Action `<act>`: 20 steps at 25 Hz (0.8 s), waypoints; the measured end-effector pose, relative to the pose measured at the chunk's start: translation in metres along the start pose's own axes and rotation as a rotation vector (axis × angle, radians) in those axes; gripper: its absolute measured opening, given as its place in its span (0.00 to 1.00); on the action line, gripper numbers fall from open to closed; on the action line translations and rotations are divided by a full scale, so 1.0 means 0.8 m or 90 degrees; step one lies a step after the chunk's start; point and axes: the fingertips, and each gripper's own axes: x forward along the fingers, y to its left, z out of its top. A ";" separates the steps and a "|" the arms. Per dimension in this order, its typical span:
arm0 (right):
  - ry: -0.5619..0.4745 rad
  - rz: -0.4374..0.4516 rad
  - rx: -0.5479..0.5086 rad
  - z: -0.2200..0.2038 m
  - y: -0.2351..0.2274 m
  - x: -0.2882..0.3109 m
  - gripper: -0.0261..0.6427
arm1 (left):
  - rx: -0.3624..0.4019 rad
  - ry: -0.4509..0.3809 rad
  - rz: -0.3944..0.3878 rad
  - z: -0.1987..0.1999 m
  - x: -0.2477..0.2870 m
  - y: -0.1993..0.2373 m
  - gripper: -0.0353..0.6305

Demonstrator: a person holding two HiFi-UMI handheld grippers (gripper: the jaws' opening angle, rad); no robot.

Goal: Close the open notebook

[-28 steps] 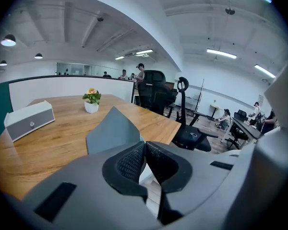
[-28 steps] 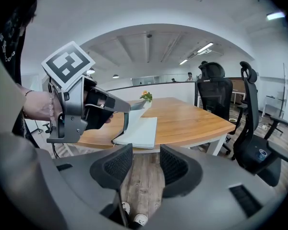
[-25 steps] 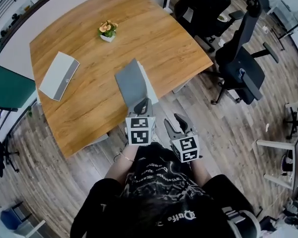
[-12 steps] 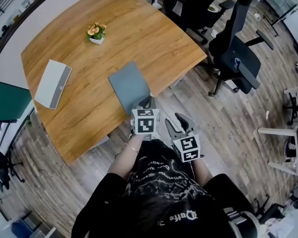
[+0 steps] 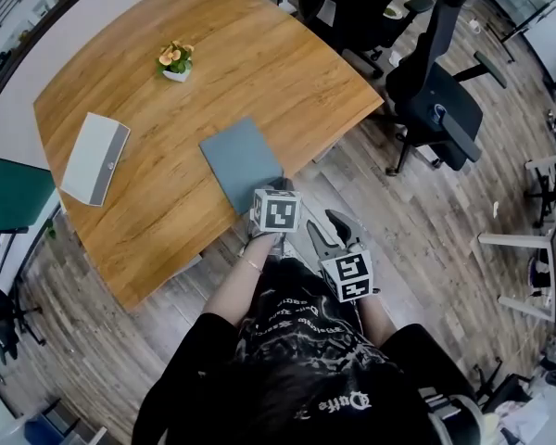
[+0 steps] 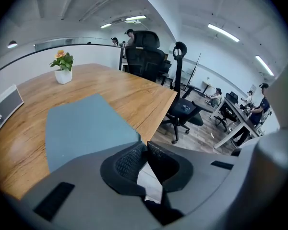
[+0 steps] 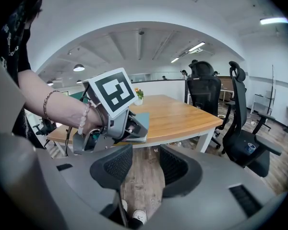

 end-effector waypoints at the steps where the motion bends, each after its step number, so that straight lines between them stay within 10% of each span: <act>1: 0.000 -0.001 -0.002 0.001 0.000 0.001 0.31 | 0.011 0.016 0.001 -0.002 0.003 0.000 0.11; 5: -0.003 -0.003 -0.007 0.008 -0.004 -0.001 0.31 | 0.052 0.041 -0.018 0.000 0.005 -0.010 0.15; 10: -0.006 0.002 -0.003 0.007 -0.006 -0.002 0.31 | 0.065 0.063 -0.110 -0.009 0.000 -0.045 0.51; 20: -0.098 0.022 -0.030 0.070 -0.022 -0.027 0.32 | 0.092 -0.018 -0.177 -0.012 -0.042 -0.067 0.56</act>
